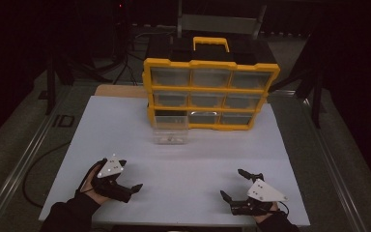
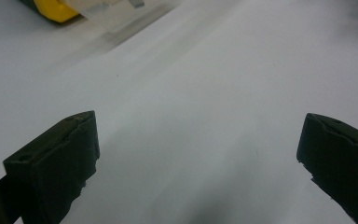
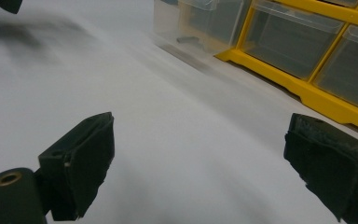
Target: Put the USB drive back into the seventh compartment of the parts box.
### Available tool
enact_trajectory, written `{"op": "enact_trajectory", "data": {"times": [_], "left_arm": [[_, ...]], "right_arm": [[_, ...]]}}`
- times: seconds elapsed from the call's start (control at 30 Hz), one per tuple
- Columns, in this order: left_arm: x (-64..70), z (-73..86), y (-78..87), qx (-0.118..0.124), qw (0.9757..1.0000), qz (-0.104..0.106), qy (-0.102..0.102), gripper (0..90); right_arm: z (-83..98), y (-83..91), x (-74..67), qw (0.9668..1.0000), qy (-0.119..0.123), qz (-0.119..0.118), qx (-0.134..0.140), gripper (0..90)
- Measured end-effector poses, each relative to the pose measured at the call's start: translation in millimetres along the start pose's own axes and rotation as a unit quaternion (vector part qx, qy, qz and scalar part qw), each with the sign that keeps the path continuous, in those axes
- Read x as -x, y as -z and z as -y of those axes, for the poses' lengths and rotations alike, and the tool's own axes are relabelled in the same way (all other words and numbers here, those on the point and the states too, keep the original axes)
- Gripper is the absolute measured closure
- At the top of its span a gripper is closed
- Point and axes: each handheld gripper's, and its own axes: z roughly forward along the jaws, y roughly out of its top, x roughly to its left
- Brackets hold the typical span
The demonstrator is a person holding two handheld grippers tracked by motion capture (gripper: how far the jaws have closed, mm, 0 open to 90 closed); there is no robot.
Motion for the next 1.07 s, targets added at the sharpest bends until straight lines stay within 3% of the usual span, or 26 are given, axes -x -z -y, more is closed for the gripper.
{"op": "enact_trajectory", "data": {"times": [0.43,0.53,0.73,1.07], "left_arm": [[-0.8,27.6,7.6,0.002,0.9998,-0.012,0.017,0.2],[-1.6,31.5,8.2,0.000,0.9997,-0.021,0.009,0.2],[-3.4,36.9,10.3,0.008,0.9994,-0.033,0.006,0.2],[-4.4,39.3,10.0,0.013,0.9994,-0.028,0.017,0.2]], "right_arm": [[0.4,-0.2,0.2,1.0000,0.003,0.000,-0.003,8.8],[0.6,-0.2,0.5,1.0000,0.003,0.000,-0.003,8.8],[0.7,-0.3,0.2,1.0000,0.006,0.001,-0.006,8.8],[0.9,-0.7,0.3,1.0000,0.006,0.000,-0.007,8.8]]}}
